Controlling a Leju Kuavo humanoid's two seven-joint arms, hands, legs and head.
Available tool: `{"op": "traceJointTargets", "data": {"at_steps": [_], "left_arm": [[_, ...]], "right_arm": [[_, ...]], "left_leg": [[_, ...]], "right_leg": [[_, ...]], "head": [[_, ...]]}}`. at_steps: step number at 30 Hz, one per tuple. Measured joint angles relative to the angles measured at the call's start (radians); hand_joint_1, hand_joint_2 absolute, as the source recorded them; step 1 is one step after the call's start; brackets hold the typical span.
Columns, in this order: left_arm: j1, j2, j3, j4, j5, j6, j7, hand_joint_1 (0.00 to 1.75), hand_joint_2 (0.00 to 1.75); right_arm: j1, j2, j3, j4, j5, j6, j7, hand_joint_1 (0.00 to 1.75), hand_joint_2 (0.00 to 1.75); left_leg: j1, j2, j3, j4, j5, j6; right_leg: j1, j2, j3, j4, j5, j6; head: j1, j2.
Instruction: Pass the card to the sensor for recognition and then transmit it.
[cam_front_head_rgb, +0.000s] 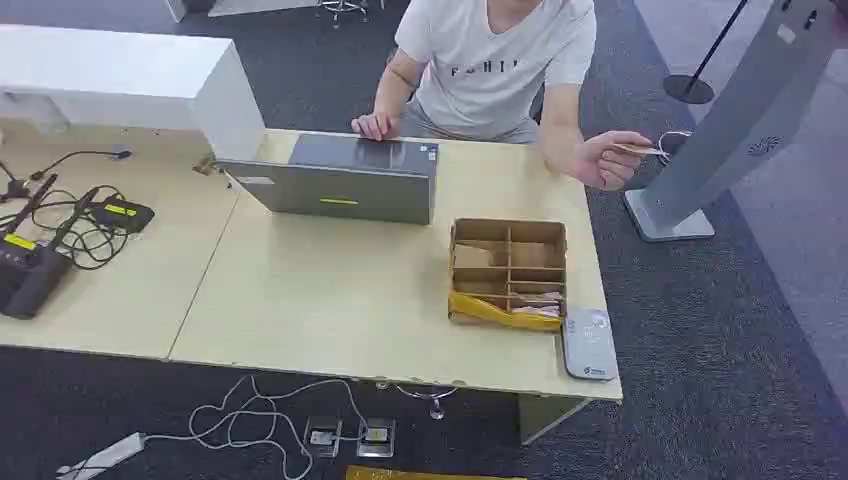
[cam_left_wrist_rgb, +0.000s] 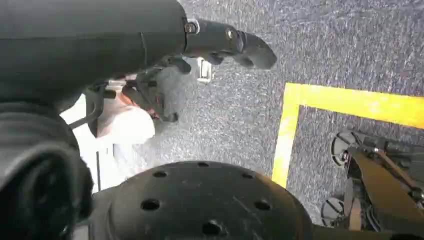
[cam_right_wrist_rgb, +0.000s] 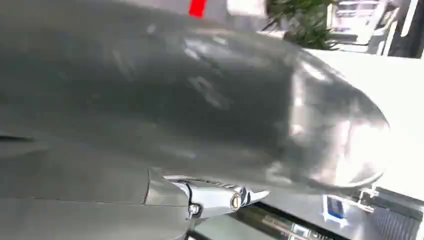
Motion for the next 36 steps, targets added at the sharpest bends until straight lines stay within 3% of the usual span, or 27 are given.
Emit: {"op": "traceJointTargets", "data": {"at_steps": [5, 12, 17, 23, 27, 30, 33, 36], "left_arm": [[0.0, -0.005, 0.0, 0.0, -0.002, -0.005, 0.0, 0.0, 0.0], [-0.001, -0.004, 0.0, 0.0, -0.021, -0.013, -0.006, 0.0, 0.0], [-0.001, -0.002, 0.0, 0.0, -0.024, -0.005, -0.011, 0.0, 0.0], [-0.001, -0.002, 0.0, 0.0, -0.025, -0.005, -0.011, 0.0, 0.0], [-0.002, -0.001, 0.0, 0.0, -0.026, -0.014, -0.011, 0.0, 0.0], [-0.002, 0.0, 0.0, 0.0, -0.036, -0.037, -0.011, 0.0, 0.0], [-0.002, 0.004, -0.001, 0.0, -0.04, -0.049, -0.013, 0.0, 0.0], [-0.002, 0.007, -0.001, 0.0, -0.047, -0.053, -0.013, 0.0, 0.0]], "right_arm": [[-0.09, -0.038, 0.139, -0.026, -0.075, -0.007, 0.003, 0.0, 0.0], [-0.26, -0.045, 0.369, -0.017, -0.089, -0.032, -0.082, 0.0, 0.0], [-0.383, -0.025, 0.531, -0.002, -0.066, -0.014, -0.145, 0.0, 0.0], [-0.458, 0.013, 0.693, 0.0, -0.078, 0.015, -0.166, 0.0, 0.0], [-0.48, 0.049, 0.787, -0.006, -0.103, 0.101, -0.19, 0.0, 0.0], [-0.48, 0.072, 0.902, -0.054, -0.102, 0.274, -0.131, 0.0, 0.0], [-0.465, 0.083, 1.024, -0.144, -0.148, 0.324, -0.032, 0.0, 0.0], [-0.449, 0.09, 1.149, -0.252, -0.168, 0.363, 0.024, 0.0, 0.0]], "left_leg": [[0.001, -0.003, -0.002, 0.0, 0.001, 0.001], [0.001, -0.002, -0.003, 0.0, 0.001, 0.001], [0.0, -0.002, -0.006, 0.0, 0.002, 0.0], [0.001, -0.003, -0.005, 0.0, 0.003, 0.0], [0.001, -0.002, -0.005, 0.0, 0.003, 0.0], [0.001, 0.0, -0.004, 0.0, 0.003, -0.001], [0.001, -0.001, -0.005, 0.0, 0.004, -0.001], [0.001, 0.0, -0.005, 0.0, 0.004, -0.001]], "right_leg": [[0.001, -0.004, 0.0, 0.0, 0.0, 0.0], [0.001, -0.002, -0.002, 0.002, 0.0, 0.0], [0.0, -0.002, -0.004, 0.003, 0.0, 0.0], [0.001, -0.004, -0.004, 0.003, 0.0, 0.0], [0.001, -0.001, -0.004, 0.004, 0.0, 0.0], [0.001, 0.0, -0.005, 0.004, 0.001, 0.0], [0.001, -0.001, -0.006, 0.004, 0.001, 0.0], [0.001, 0.001, -0.006, 0.005, 0.001, 0.0]], "head": [[0.001, 0.0], [0.002, 0.0], [0.0, 0.0], [0.001, 0.0], [0.001, 0.0], [0.001, 0.0], [0.001, 0.0], [0.0, 0.0]]}}
